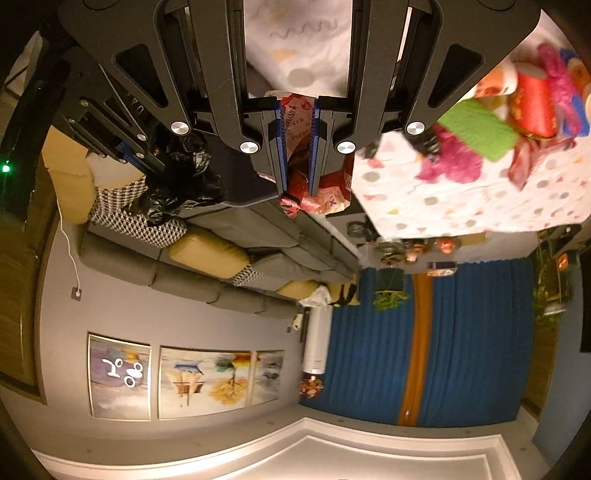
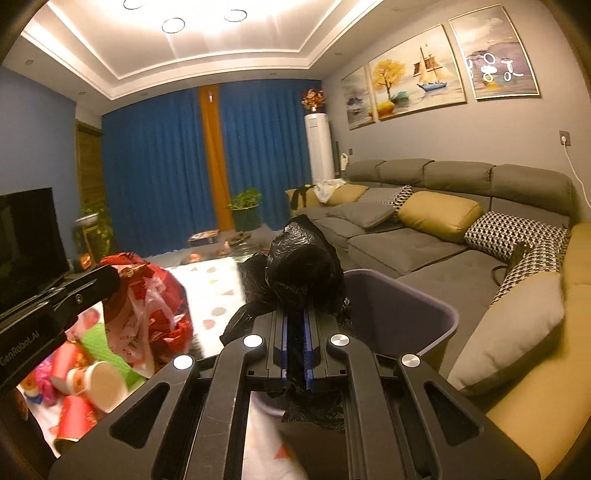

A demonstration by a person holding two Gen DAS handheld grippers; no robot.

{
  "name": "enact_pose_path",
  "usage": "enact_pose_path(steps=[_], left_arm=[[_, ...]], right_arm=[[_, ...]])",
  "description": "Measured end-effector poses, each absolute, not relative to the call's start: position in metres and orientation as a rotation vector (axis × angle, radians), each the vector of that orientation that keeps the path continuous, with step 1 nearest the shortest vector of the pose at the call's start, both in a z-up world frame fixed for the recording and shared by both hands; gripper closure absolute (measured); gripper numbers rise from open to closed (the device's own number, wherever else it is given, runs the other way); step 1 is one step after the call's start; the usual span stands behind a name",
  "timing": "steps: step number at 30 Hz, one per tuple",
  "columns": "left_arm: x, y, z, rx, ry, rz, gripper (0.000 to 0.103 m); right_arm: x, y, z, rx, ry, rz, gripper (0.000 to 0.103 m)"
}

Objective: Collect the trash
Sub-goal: 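Carry the red wrapper and black bag over the grey bin with both tools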

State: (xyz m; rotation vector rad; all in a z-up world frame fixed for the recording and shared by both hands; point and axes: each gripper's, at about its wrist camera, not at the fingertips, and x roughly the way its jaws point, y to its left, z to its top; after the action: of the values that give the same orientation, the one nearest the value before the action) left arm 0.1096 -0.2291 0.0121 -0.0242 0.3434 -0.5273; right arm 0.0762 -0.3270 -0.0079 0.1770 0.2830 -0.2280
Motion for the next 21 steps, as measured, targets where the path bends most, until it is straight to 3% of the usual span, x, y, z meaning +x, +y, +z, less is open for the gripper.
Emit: enact_pose_path(steps=[21], left_arm=[[0.166,-0.279,-0.025,-0.035,0.439,-0.611,0.093]], right_arm=[[0.108,-0.348,-0.027,0.204,0.318,-0.265,0.095]])
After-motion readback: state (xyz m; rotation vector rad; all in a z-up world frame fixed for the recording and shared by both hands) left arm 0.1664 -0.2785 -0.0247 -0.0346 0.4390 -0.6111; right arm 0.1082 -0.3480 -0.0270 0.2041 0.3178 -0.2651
